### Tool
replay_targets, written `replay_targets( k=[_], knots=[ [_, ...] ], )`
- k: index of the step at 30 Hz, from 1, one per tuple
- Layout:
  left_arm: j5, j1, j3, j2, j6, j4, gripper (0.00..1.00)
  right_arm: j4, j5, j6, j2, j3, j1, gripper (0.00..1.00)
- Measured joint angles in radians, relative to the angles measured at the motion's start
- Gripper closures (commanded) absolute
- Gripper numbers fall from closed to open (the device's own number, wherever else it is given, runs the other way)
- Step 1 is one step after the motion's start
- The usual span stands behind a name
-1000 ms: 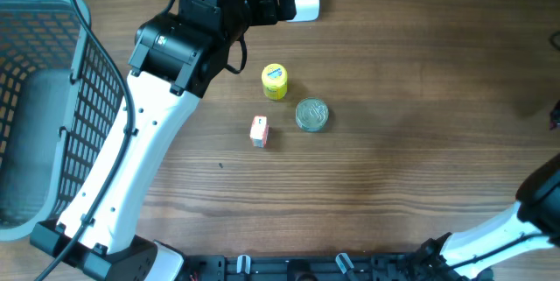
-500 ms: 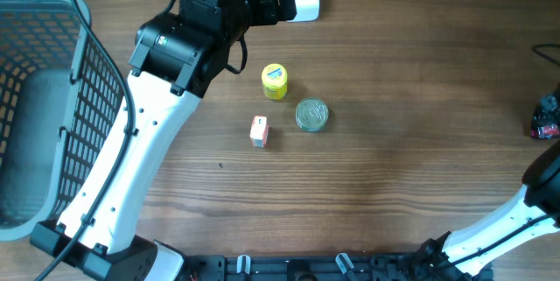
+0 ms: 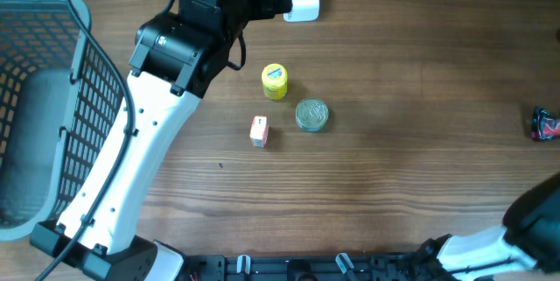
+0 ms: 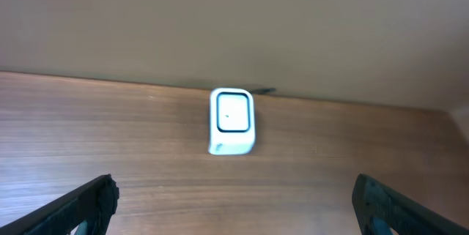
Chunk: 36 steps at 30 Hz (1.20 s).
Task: Scan the item barcode
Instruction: 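Carry the packet to the far right edge and release it, then reach the right gripper down to the green-labelled tin can and grasp it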
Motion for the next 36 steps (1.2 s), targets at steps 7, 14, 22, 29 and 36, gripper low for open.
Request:
replay_targets(
  k=[7, 14, 22, 29, 36],
  knots=[
    [-0.108, 0.043, 0.000, -0.077, 0.000, -0.034, 0.00, -0.114, -0.079, 0.016, -0.157, 0.002, 0.251, 0.00],
    [-0.162, 0.183, 0.000, -0.202, -0.001, -0.212, 0.00, -0.271, -0.247, 0.131, -0.157, 0.001, 0.698, 0.00],
    [-0.190, 0.287, 0.000, -0.212, -0.057, -0.281, 0.00, -0.431, -0.241, 0.588, -0.157, 0.001, 1.106, 0.00],
    [-0.190, 0.287, 0.000, -0.212, -0.082, -0.285, 0.00, -0.490, -0.326, 0.919, -0.145, 0.001, 1.165, 0.00],
    [-0.190, 0.287, 0.000, -0.212, -0.092, -0.297, 0.00, -0.431, -0.512, 1.189, 0.108, 0.001, 1.165, 0.00]
  ],
)
